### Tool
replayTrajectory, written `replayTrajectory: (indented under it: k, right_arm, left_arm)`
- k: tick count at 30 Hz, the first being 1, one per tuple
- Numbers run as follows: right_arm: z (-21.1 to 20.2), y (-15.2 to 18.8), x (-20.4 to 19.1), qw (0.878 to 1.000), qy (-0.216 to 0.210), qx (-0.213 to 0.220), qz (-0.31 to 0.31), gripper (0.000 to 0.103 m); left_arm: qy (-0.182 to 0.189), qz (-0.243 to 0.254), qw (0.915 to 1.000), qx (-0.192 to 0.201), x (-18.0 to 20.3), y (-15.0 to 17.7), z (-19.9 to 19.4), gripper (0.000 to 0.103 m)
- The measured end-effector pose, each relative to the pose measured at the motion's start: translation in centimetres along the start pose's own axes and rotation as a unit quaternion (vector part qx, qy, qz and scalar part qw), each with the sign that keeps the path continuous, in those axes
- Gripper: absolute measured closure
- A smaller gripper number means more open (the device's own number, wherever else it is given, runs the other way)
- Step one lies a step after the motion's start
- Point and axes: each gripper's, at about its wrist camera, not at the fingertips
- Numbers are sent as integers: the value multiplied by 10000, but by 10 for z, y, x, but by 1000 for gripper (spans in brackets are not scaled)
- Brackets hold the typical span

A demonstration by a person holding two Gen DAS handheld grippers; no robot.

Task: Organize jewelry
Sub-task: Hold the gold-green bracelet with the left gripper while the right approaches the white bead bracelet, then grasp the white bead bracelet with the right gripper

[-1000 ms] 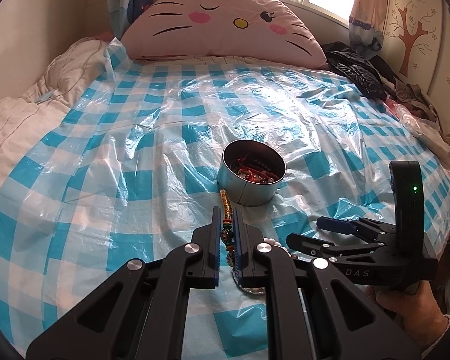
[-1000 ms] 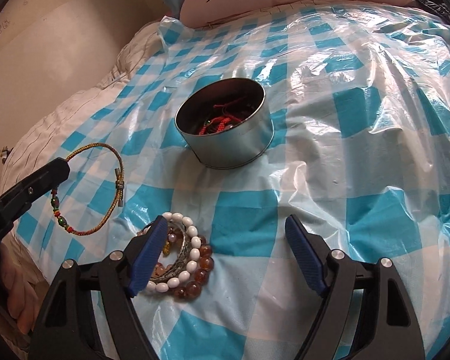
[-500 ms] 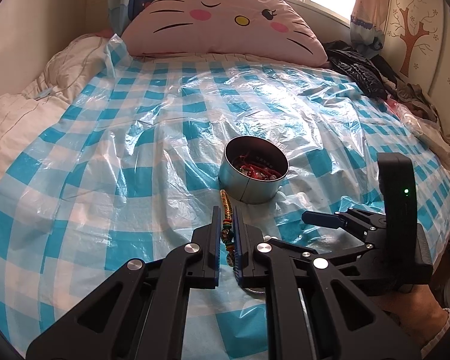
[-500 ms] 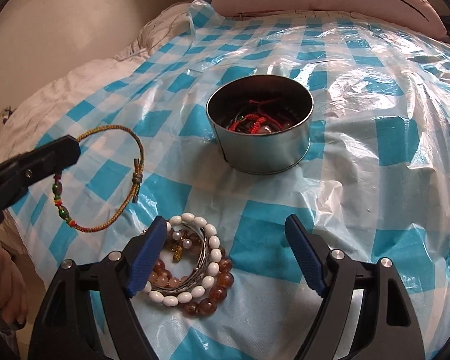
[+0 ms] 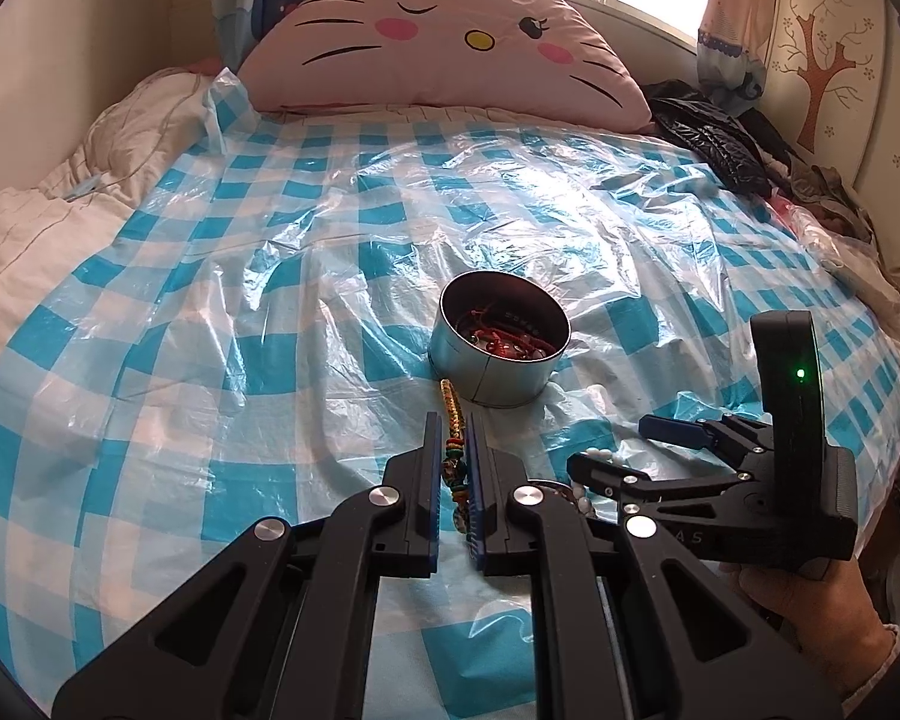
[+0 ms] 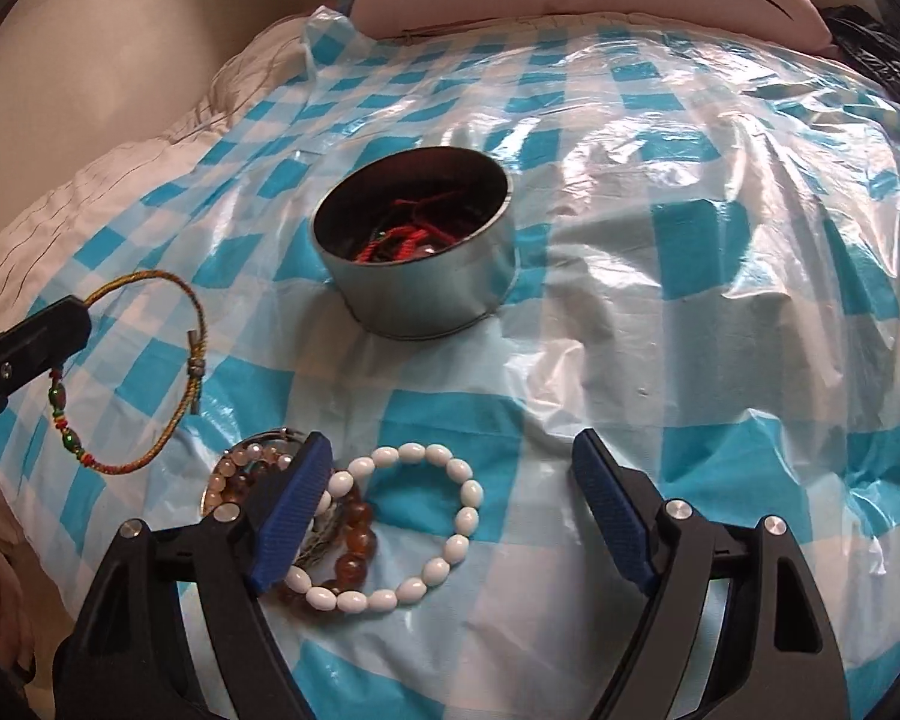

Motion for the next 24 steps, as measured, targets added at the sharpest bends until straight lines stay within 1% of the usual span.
replayTrajectory:
  k: [3,7,10,13,14,16,18,19,21,22,23,24]
  right_arm:
    - [-1,-3,14,9996,66,15,275,24]
    - [-9,-3,28,9986,-59,63,520,24]
    - [-8,1,24,9993,-72,-24,362,24]
    - [-2,4,10,9999,30,-100,15,24]
    - [-1,6,5,9998,91,-102,-111,26]
    - [2,9,-2,9990,232,-123,-361,32]
    - [4,12,-8,9976,359,-153,-566,46]
    - [4,14,-10,9969,411,-144,-654,49]
    - [2,15,-11,9966,373,-117,-725,69]
    - [0,15,-9,9971,304,-109,-687,76]
    - [-3,14,-5,9981,190,-112,-583,86]
    - [-5,12,0,9989,60,-121,-455,93]
  left_arm:
    - [2,-6,10000,-1,-1,0,0,95]
    - [9,-3,10000,2,0,0,0,95]
    - [13,3,10000,10,1,-1,0,95]
    - [19,-3,10000,16,3,-1,0,95]
    - [18,0,10000,13,2,-1,0,95]
    - [18,-2,10000,10,2,-1,0,95]
    - [25,-5,10000,13,3,-1,0,95]
    - [24,0,10000,15,2,-1,0,95]
    - [22,8,10000,14,2,-1,-1,95]
    - [22,7,10000,17,2,-1,-1,95]
    - [19,4,10000,16,1,-1,-1,95]
    - [22,4,10000,16,1,-2,-1,95]
Point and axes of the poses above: each gripper's, at about its wrist camera, not at the fingertips, and z roughly the way its jaws point, x to its right, y to its underside, and after that the axes turned 13 degrees about z, right-handed
